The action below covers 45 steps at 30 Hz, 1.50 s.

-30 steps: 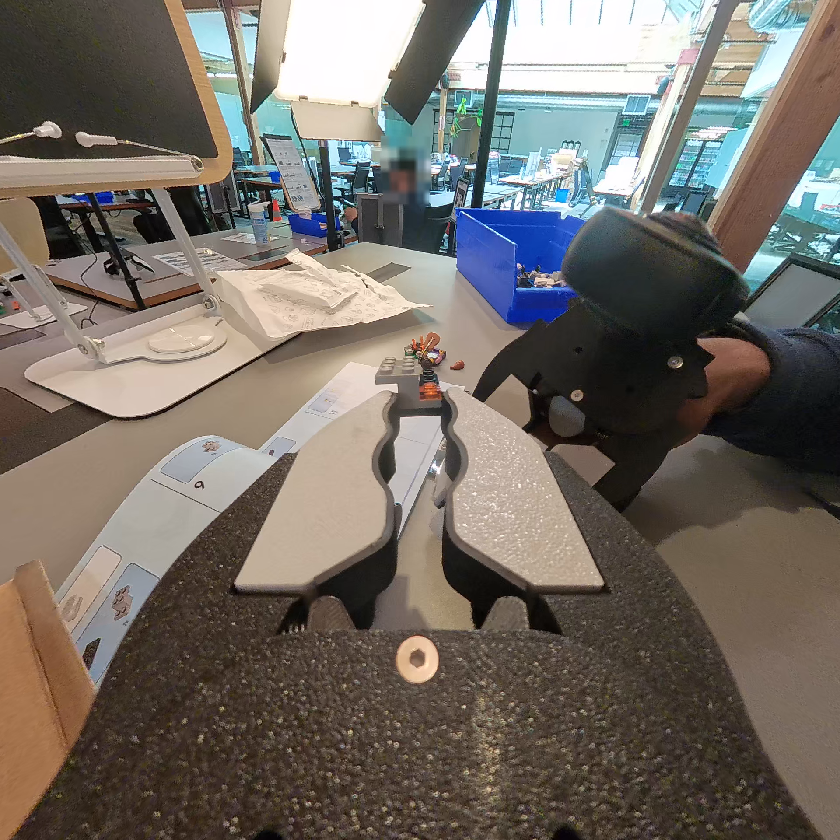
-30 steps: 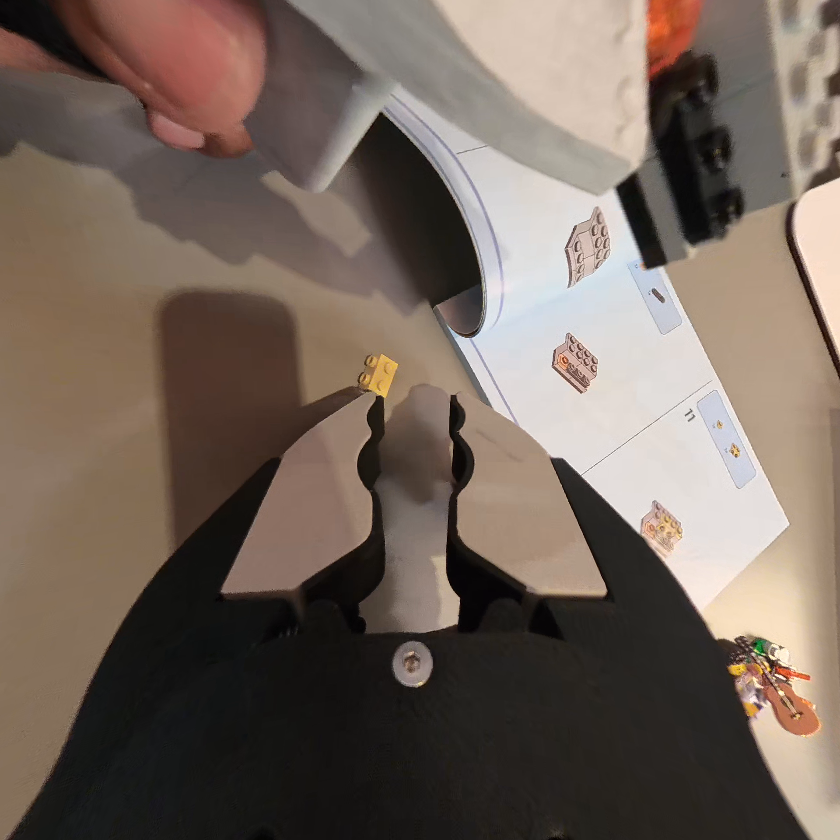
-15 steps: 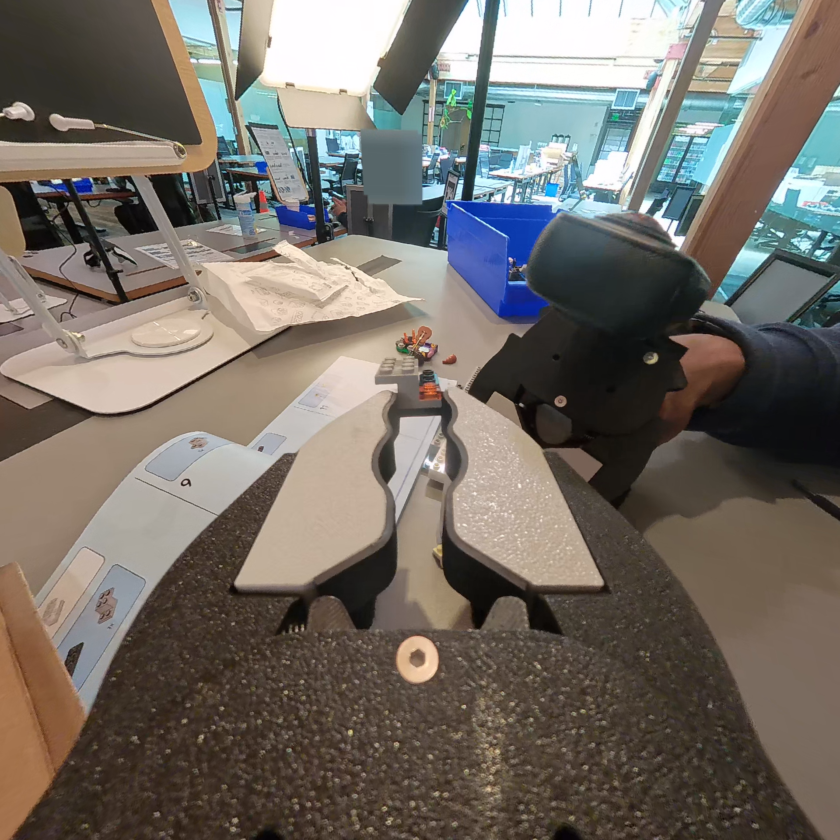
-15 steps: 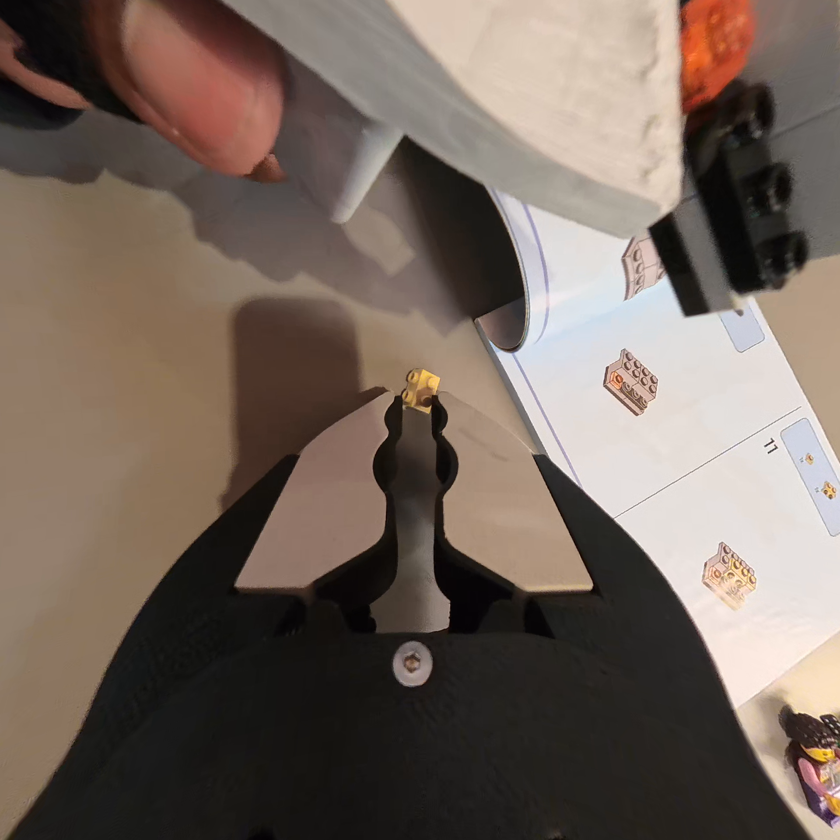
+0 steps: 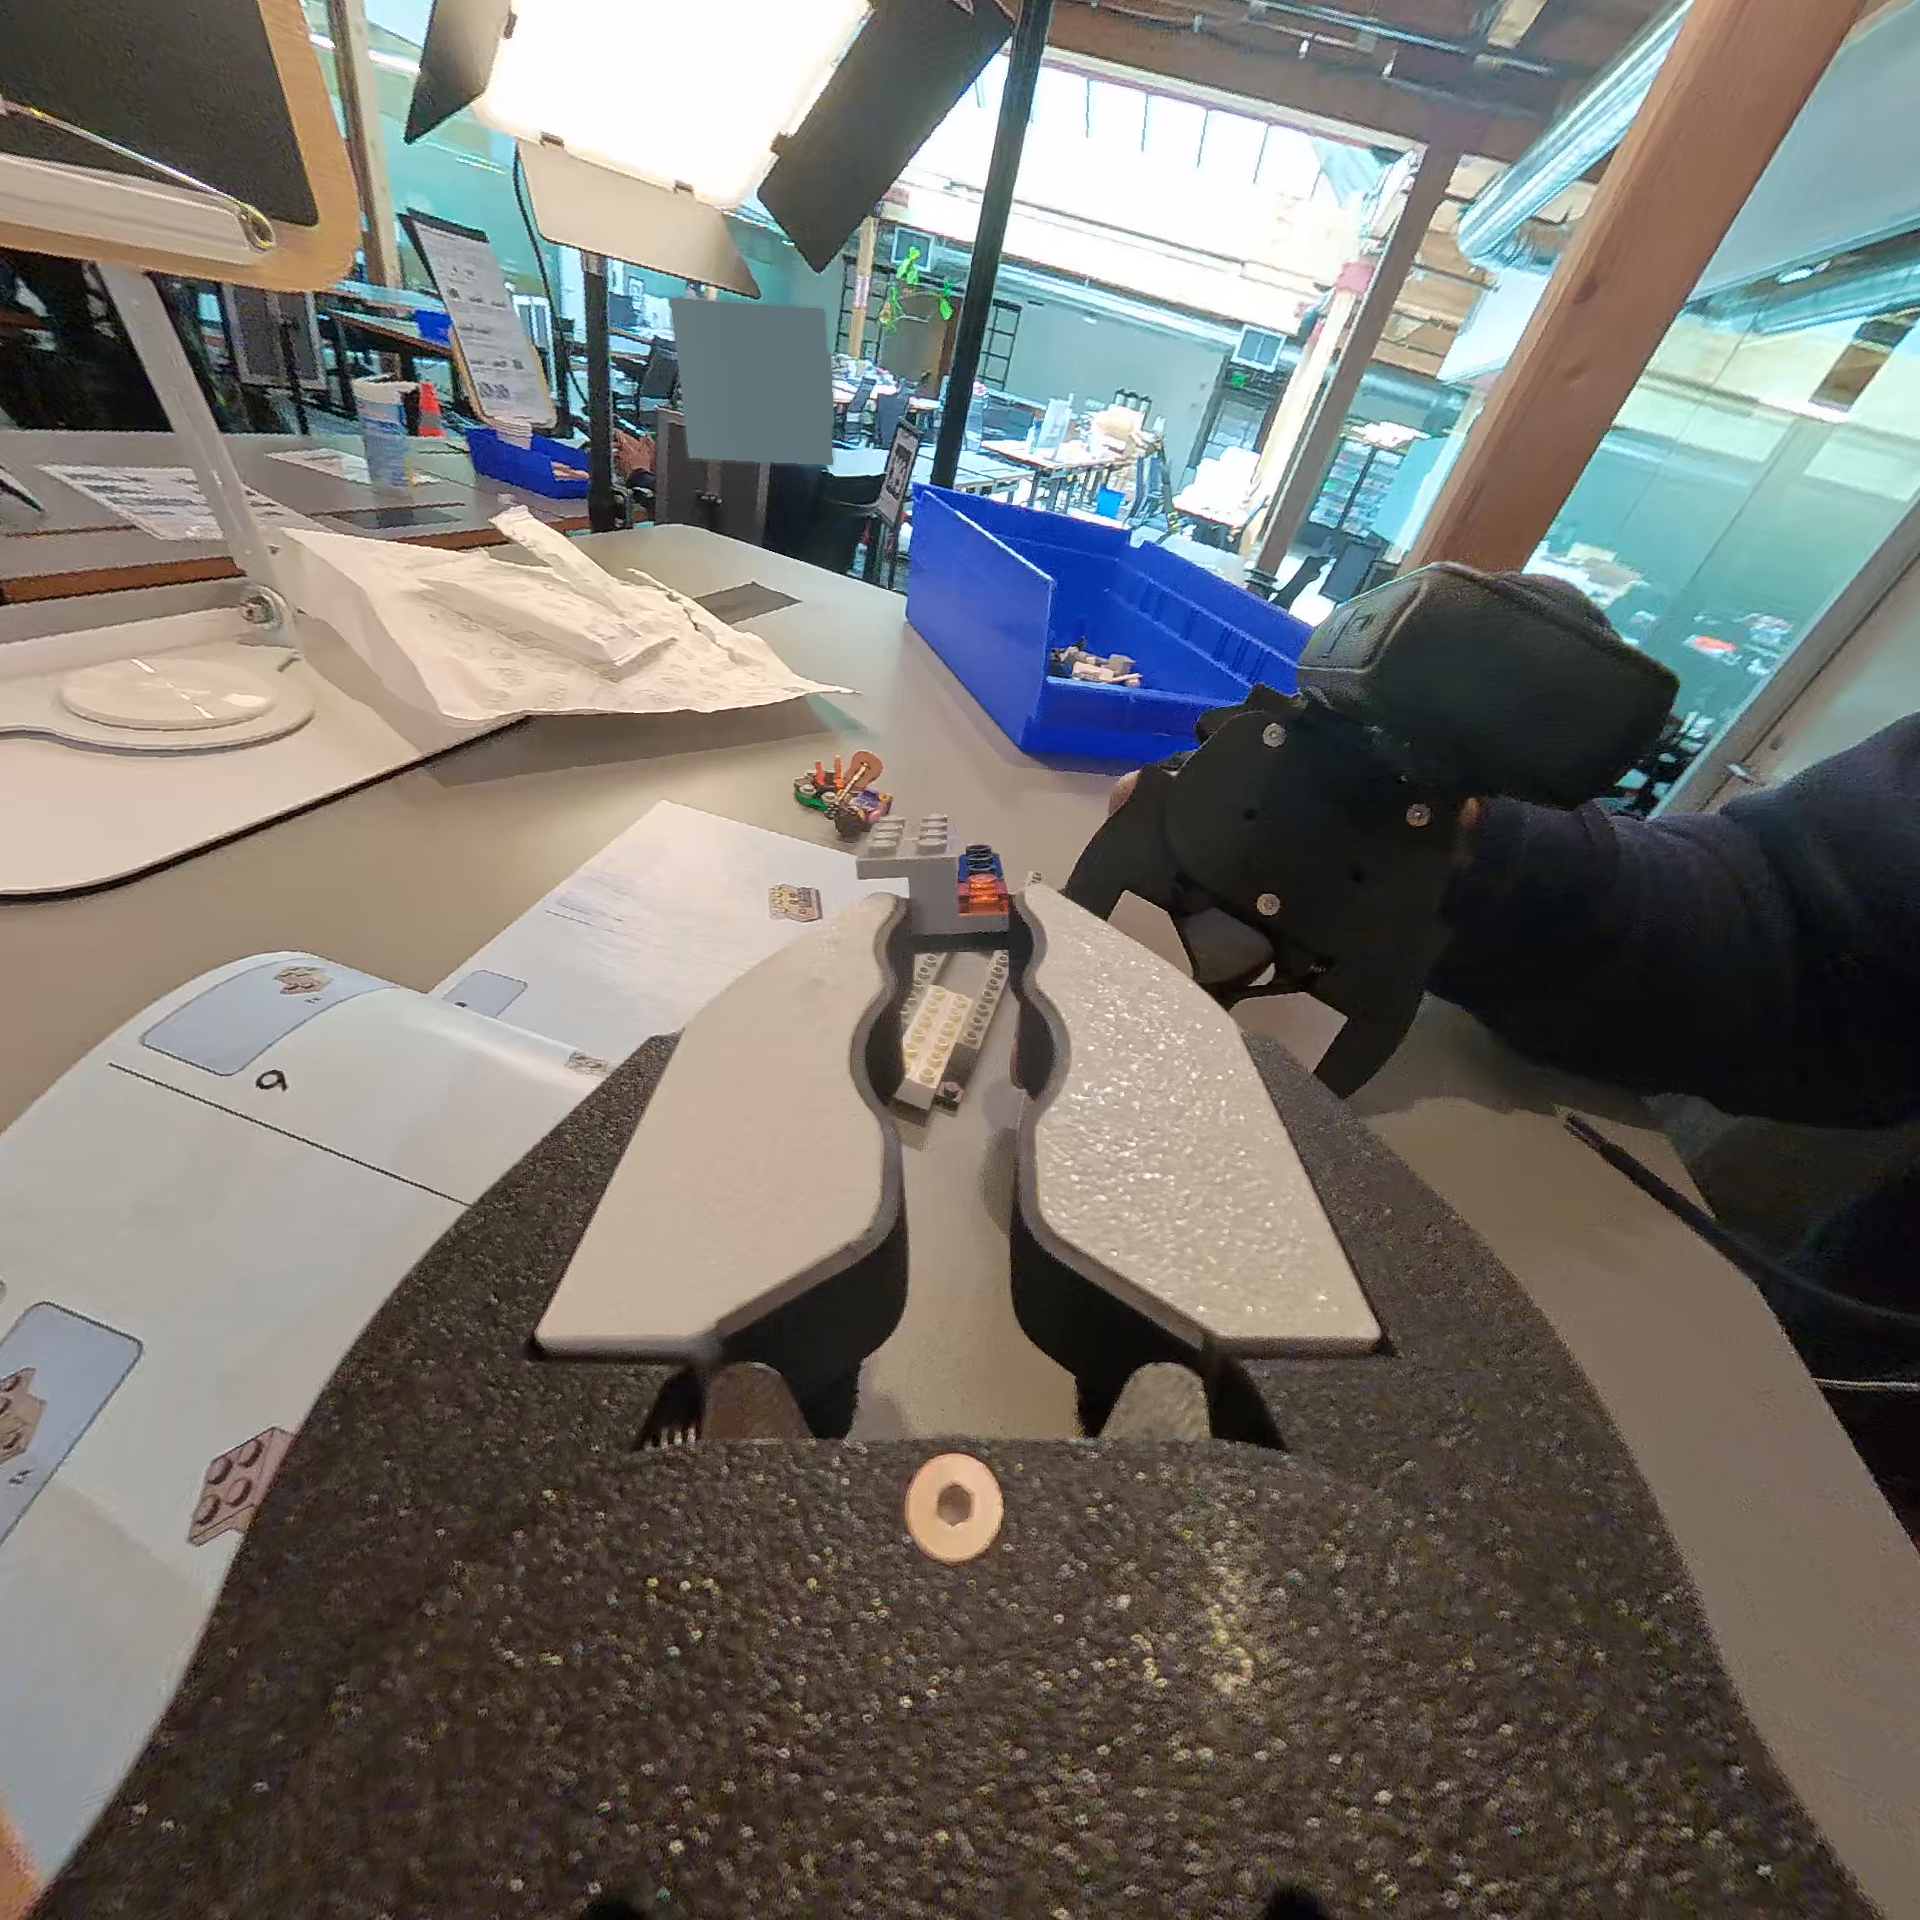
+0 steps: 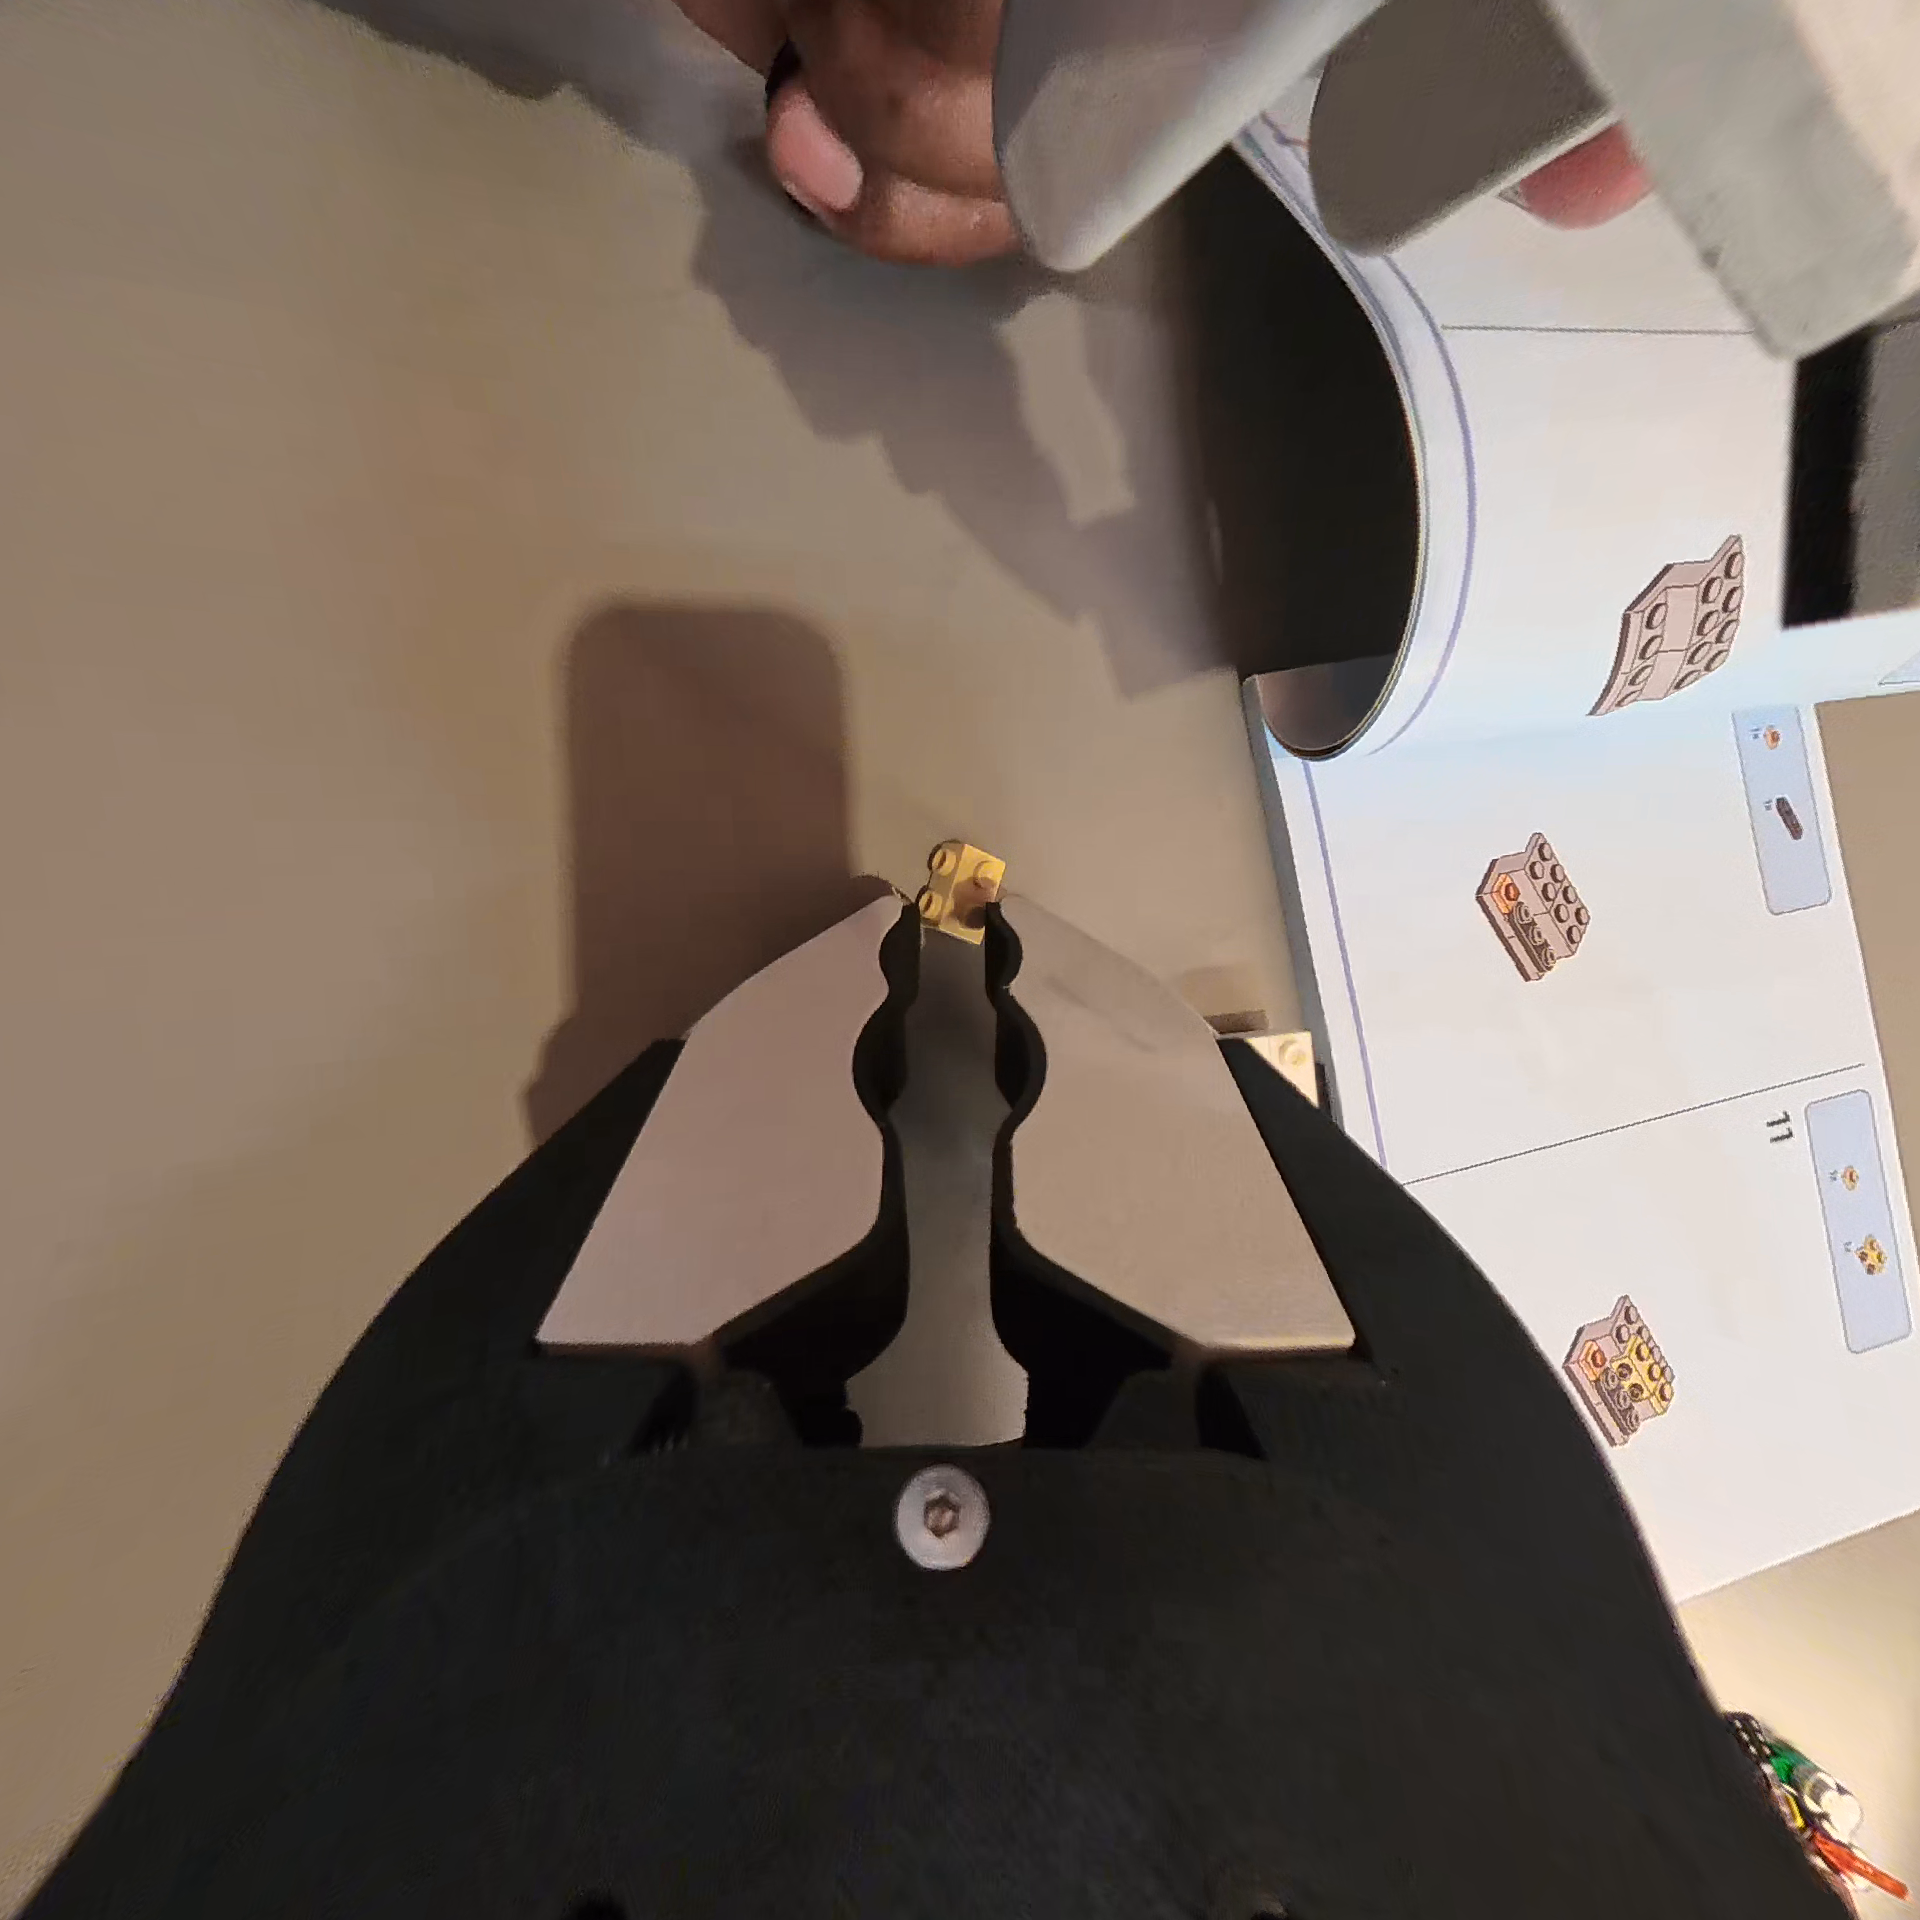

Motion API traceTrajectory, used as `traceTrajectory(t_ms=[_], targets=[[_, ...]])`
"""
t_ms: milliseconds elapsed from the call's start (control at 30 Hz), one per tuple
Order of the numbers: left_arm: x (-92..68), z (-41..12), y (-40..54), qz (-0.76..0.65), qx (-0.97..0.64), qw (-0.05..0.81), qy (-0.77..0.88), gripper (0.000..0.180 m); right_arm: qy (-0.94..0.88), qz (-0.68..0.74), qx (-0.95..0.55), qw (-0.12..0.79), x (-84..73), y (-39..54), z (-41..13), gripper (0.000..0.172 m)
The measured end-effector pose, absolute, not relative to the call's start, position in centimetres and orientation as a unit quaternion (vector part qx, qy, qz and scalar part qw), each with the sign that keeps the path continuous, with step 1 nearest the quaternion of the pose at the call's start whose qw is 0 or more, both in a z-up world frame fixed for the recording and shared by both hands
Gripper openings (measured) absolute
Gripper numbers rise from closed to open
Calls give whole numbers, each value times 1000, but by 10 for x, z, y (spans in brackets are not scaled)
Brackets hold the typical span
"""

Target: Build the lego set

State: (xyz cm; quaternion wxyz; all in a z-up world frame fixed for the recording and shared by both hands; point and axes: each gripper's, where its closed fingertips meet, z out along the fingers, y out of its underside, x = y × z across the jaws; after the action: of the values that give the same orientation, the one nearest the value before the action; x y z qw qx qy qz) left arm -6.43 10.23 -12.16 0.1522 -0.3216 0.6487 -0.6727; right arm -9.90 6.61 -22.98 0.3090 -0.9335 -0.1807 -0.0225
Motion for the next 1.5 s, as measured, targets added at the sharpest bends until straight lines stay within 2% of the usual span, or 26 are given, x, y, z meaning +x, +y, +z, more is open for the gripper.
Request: traceTrajectory(t_ms=[233,600,1500], targets=[[-69,-122,99,-690,-321,102,640,17,-168,-11,-923,346,-91,56,-212,11],[-77,-131,80,-677,-301,70,668,17,-124,-90,-869,470,-70,52,-129,11],[-93,-144,51,-633,-242,67,733,17,-179,-120,-871,441,-87,53,-133,12]])
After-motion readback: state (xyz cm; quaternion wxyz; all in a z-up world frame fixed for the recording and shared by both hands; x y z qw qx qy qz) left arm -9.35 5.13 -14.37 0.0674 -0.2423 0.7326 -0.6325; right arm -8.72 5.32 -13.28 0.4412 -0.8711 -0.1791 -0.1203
